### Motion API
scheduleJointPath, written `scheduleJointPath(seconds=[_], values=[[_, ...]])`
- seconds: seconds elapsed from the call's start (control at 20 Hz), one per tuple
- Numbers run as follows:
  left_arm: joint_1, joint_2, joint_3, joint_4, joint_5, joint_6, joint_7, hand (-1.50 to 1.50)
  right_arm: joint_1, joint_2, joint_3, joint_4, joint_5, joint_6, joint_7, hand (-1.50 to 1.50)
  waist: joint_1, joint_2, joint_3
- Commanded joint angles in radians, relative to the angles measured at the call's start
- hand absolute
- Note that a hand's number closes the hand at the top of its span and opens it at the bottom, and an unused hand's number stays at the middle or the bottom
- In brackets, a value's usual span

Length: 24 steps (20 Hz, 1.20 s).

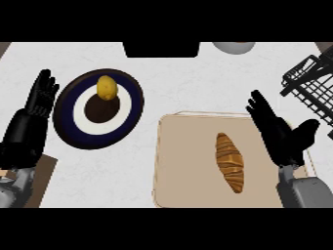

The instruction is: Pick the croissant from the tray and place it in the tiered basket

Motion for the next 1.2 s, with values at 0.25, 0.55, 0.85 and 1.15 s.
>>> scheduleJointPath(seconds=[0.25,0.55,0.85,1.15], values=[[0.205,-0.05,-0.067,0.151,0.028,0.053,0.082,0.0,-0.068,-0.164,-0.23,-0.227,0.102,-0.16,-0.157,1.5,-0.015,0.007,0.004],[0.216,-0.069,-0.093,0.125,0.042,0.064,0.122,0.0,0.123,0.033,-0.42,-0.169,0.083,-0.501,-0.161,-1.5,-0.039,0.013,0.008],[0.226,-0.086,-0.109,0.107,0.035,0.084,0.14,0.0,0.269,-0.001,-0.297,-0.388,0.121,-0.395,-0.082,-1.5,-0.023,0.006,0.002],[0.198,-0.058,-0.107,0.099,0.026,0.08,0.171,0.0,0.405,-0.178,-0.137,-0.448,0.242,-0.231,0.157,-1.5,-0.006,0.017,-0.007]])
